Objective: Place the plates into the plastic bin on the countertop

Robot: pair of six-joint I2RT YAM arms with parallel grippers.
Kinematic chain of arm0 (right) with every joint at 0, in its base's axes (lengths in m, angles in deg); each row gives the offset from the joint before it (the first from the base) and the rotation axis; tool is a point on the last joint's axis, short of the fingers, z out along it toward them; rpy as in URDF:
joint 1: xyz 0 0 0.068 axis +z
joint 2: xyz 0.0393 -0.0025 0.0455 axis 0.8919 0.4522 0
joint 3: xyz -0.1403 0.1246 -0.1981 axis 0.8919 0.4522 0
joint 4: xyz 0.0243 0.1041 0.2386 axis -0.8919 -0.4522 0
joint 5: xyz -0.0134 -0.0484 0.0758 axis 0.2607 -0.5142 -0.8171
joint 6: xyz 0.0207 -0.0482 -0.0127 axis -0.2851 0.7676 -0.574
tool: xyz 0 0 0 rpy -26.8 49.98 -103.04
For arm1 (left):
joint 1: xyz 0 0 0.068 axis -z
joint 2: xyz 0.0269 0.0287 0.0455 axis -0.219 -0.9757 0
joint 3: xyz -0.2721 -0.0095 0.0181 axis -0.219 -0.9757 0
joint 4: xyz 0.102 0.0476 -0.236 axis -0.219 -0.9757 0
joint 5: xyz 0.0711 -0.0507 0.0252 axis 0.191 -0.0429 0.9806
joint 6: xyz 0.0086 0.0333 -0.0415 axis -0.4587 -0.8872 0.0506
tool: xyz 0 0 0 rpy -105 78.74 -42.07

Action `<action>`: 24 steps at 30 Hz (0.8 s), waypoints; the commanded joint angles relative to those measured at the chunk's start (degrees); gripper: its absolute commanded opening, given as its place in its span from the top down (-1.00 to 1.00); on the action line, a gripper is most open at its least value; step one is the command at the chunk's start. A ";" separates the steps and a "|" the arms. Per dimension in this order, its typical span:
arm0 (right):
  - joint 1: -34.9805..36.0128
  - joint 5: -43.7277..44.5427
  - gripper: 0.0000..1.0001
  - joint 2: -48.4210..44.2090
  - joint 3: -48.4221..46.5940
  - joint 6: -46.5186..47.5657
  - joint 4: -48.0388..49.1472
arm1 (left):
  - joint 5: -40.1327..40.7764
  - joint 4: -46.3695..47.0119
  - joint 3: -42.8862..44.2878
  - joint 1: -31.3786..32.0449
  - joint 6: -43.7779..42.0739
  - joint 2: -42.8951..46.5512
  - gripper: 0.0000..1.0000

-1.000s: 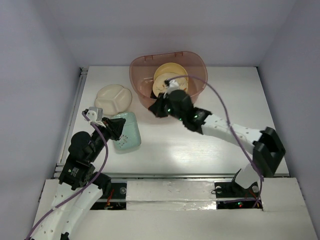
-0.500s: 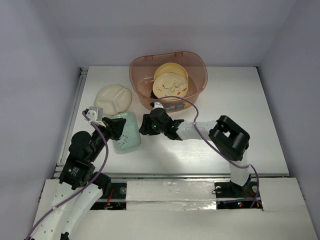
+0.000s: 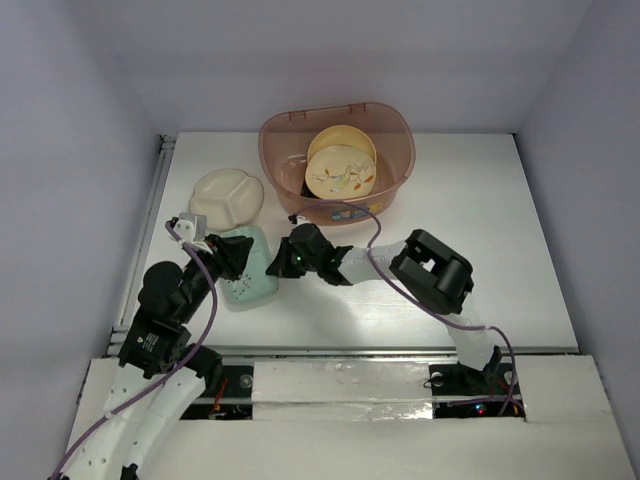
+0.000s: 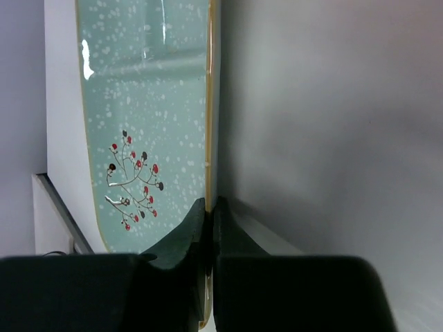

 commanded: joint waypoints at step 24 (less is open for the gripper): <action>-9.72 15.85 1.00 -40.82 2.73 13.14 -9.91 | 12.38 1.58 1.17 -1.41 2.02 8.99 0.14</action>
